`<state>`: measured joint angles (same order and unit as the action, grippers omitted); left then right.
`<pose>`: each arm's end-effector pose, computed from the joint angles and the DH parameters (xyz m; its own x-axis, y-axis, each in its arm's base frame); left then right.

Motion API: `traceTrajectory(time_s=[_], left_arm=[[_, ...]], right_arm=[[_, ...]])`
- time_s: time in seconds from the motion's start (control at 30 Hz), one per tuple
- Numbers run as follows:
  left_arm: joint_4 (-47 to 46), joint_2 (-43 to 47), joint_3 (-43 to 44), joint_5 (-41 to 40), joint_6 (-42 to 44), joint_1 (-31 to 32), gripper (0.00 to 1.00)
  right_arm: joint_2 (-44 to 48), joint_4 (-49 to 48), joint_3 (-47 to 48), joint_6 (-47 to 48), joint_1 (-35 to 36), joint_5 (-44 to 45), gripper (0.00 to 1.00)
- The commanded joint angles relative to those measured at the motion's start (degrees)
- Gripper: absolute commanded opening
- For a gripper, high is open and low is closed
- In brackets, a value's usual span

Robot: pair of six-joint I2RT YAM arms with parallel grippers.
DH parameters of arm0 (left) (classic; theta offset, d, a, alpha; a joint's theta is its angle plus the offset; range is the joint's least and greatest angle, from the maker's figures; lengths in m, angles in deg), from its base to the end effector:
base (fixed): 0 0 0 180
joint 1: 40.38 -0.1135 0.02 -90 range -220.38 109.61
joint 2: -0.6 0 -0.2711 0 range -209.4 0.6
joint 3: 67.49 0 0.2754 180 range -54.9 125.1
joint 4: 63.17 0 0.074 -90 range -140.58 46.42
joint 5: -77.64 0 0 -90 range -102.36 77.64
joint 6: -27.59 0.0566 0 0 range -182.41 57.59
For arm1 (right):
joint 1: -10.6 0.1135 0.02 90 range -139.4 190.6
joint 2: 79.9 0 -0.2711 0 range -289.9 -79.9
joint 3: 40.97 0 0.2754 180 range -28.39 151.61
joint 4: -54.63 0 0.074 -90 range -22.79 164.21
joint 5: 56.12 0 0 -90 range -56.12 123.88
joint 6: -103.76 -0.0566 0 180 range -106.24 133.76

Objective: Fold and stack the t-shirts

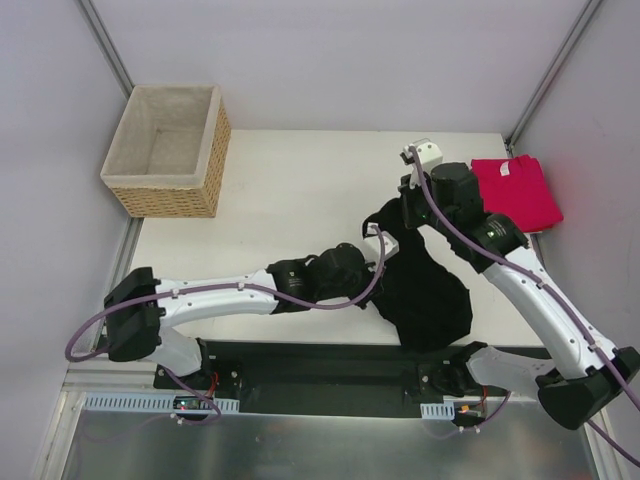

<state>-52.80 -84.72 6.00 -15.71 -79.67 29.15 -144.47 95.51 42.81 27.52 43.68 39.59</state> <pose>0.1389 -0.3626 0.2779 -0.3981 0.2194 -0.8907 0.8359 0.4868 -0.2536 0.2417 0.1507 0.4008 -0.1898 -0.4061 -0.8939 -0.5259 0.8109 -0.2567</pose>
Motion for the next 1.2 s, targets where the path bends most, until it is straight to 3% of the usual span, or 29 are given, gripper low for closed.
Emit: traceTrajectory(time_s=[0.0, 0.3, 0.47, 0.73, 0.93, 1.17], left_arm=[[7.12, 10.25, 5.36, -12.96, 6.08, -2.74, 0.00], [13.73, 19.84, 13.62, -19.32, 15.40, -9.94, 0.00], [14.87, 19.40, 21.26, -22.82, 21.55, -10.21, 0.00], [16.01, 20.01, 34.88, -27.75, 33.95, -10.30, 0.00], [17.34, 23.52, 35.43, -32.93, 35.89, -8.99, 0.00], [17.34, 26.17, 39.20, -34.18, 41.23, -8.37, 0.00]], right_arm=[[4.81, 0.36, 7.28, 3.90, -0.38, 3.77, 0.01], [7.62, 1.85, 19.66, 11.46, -0.30, 5.27, 0.01], [8.15, 1.59, 25.21, 15.14, -0.12, 4.66, 0.01], [5.61, 8.34, 42.24, 19.02, -0.03, 1.49, 0.01], [7.27, 13.98, 43.32, 18.41, -0.03, 2.28, 0.01], [11.84, 11.71, 38.77, 24.11, 0.05, 4.39, 0.01]])
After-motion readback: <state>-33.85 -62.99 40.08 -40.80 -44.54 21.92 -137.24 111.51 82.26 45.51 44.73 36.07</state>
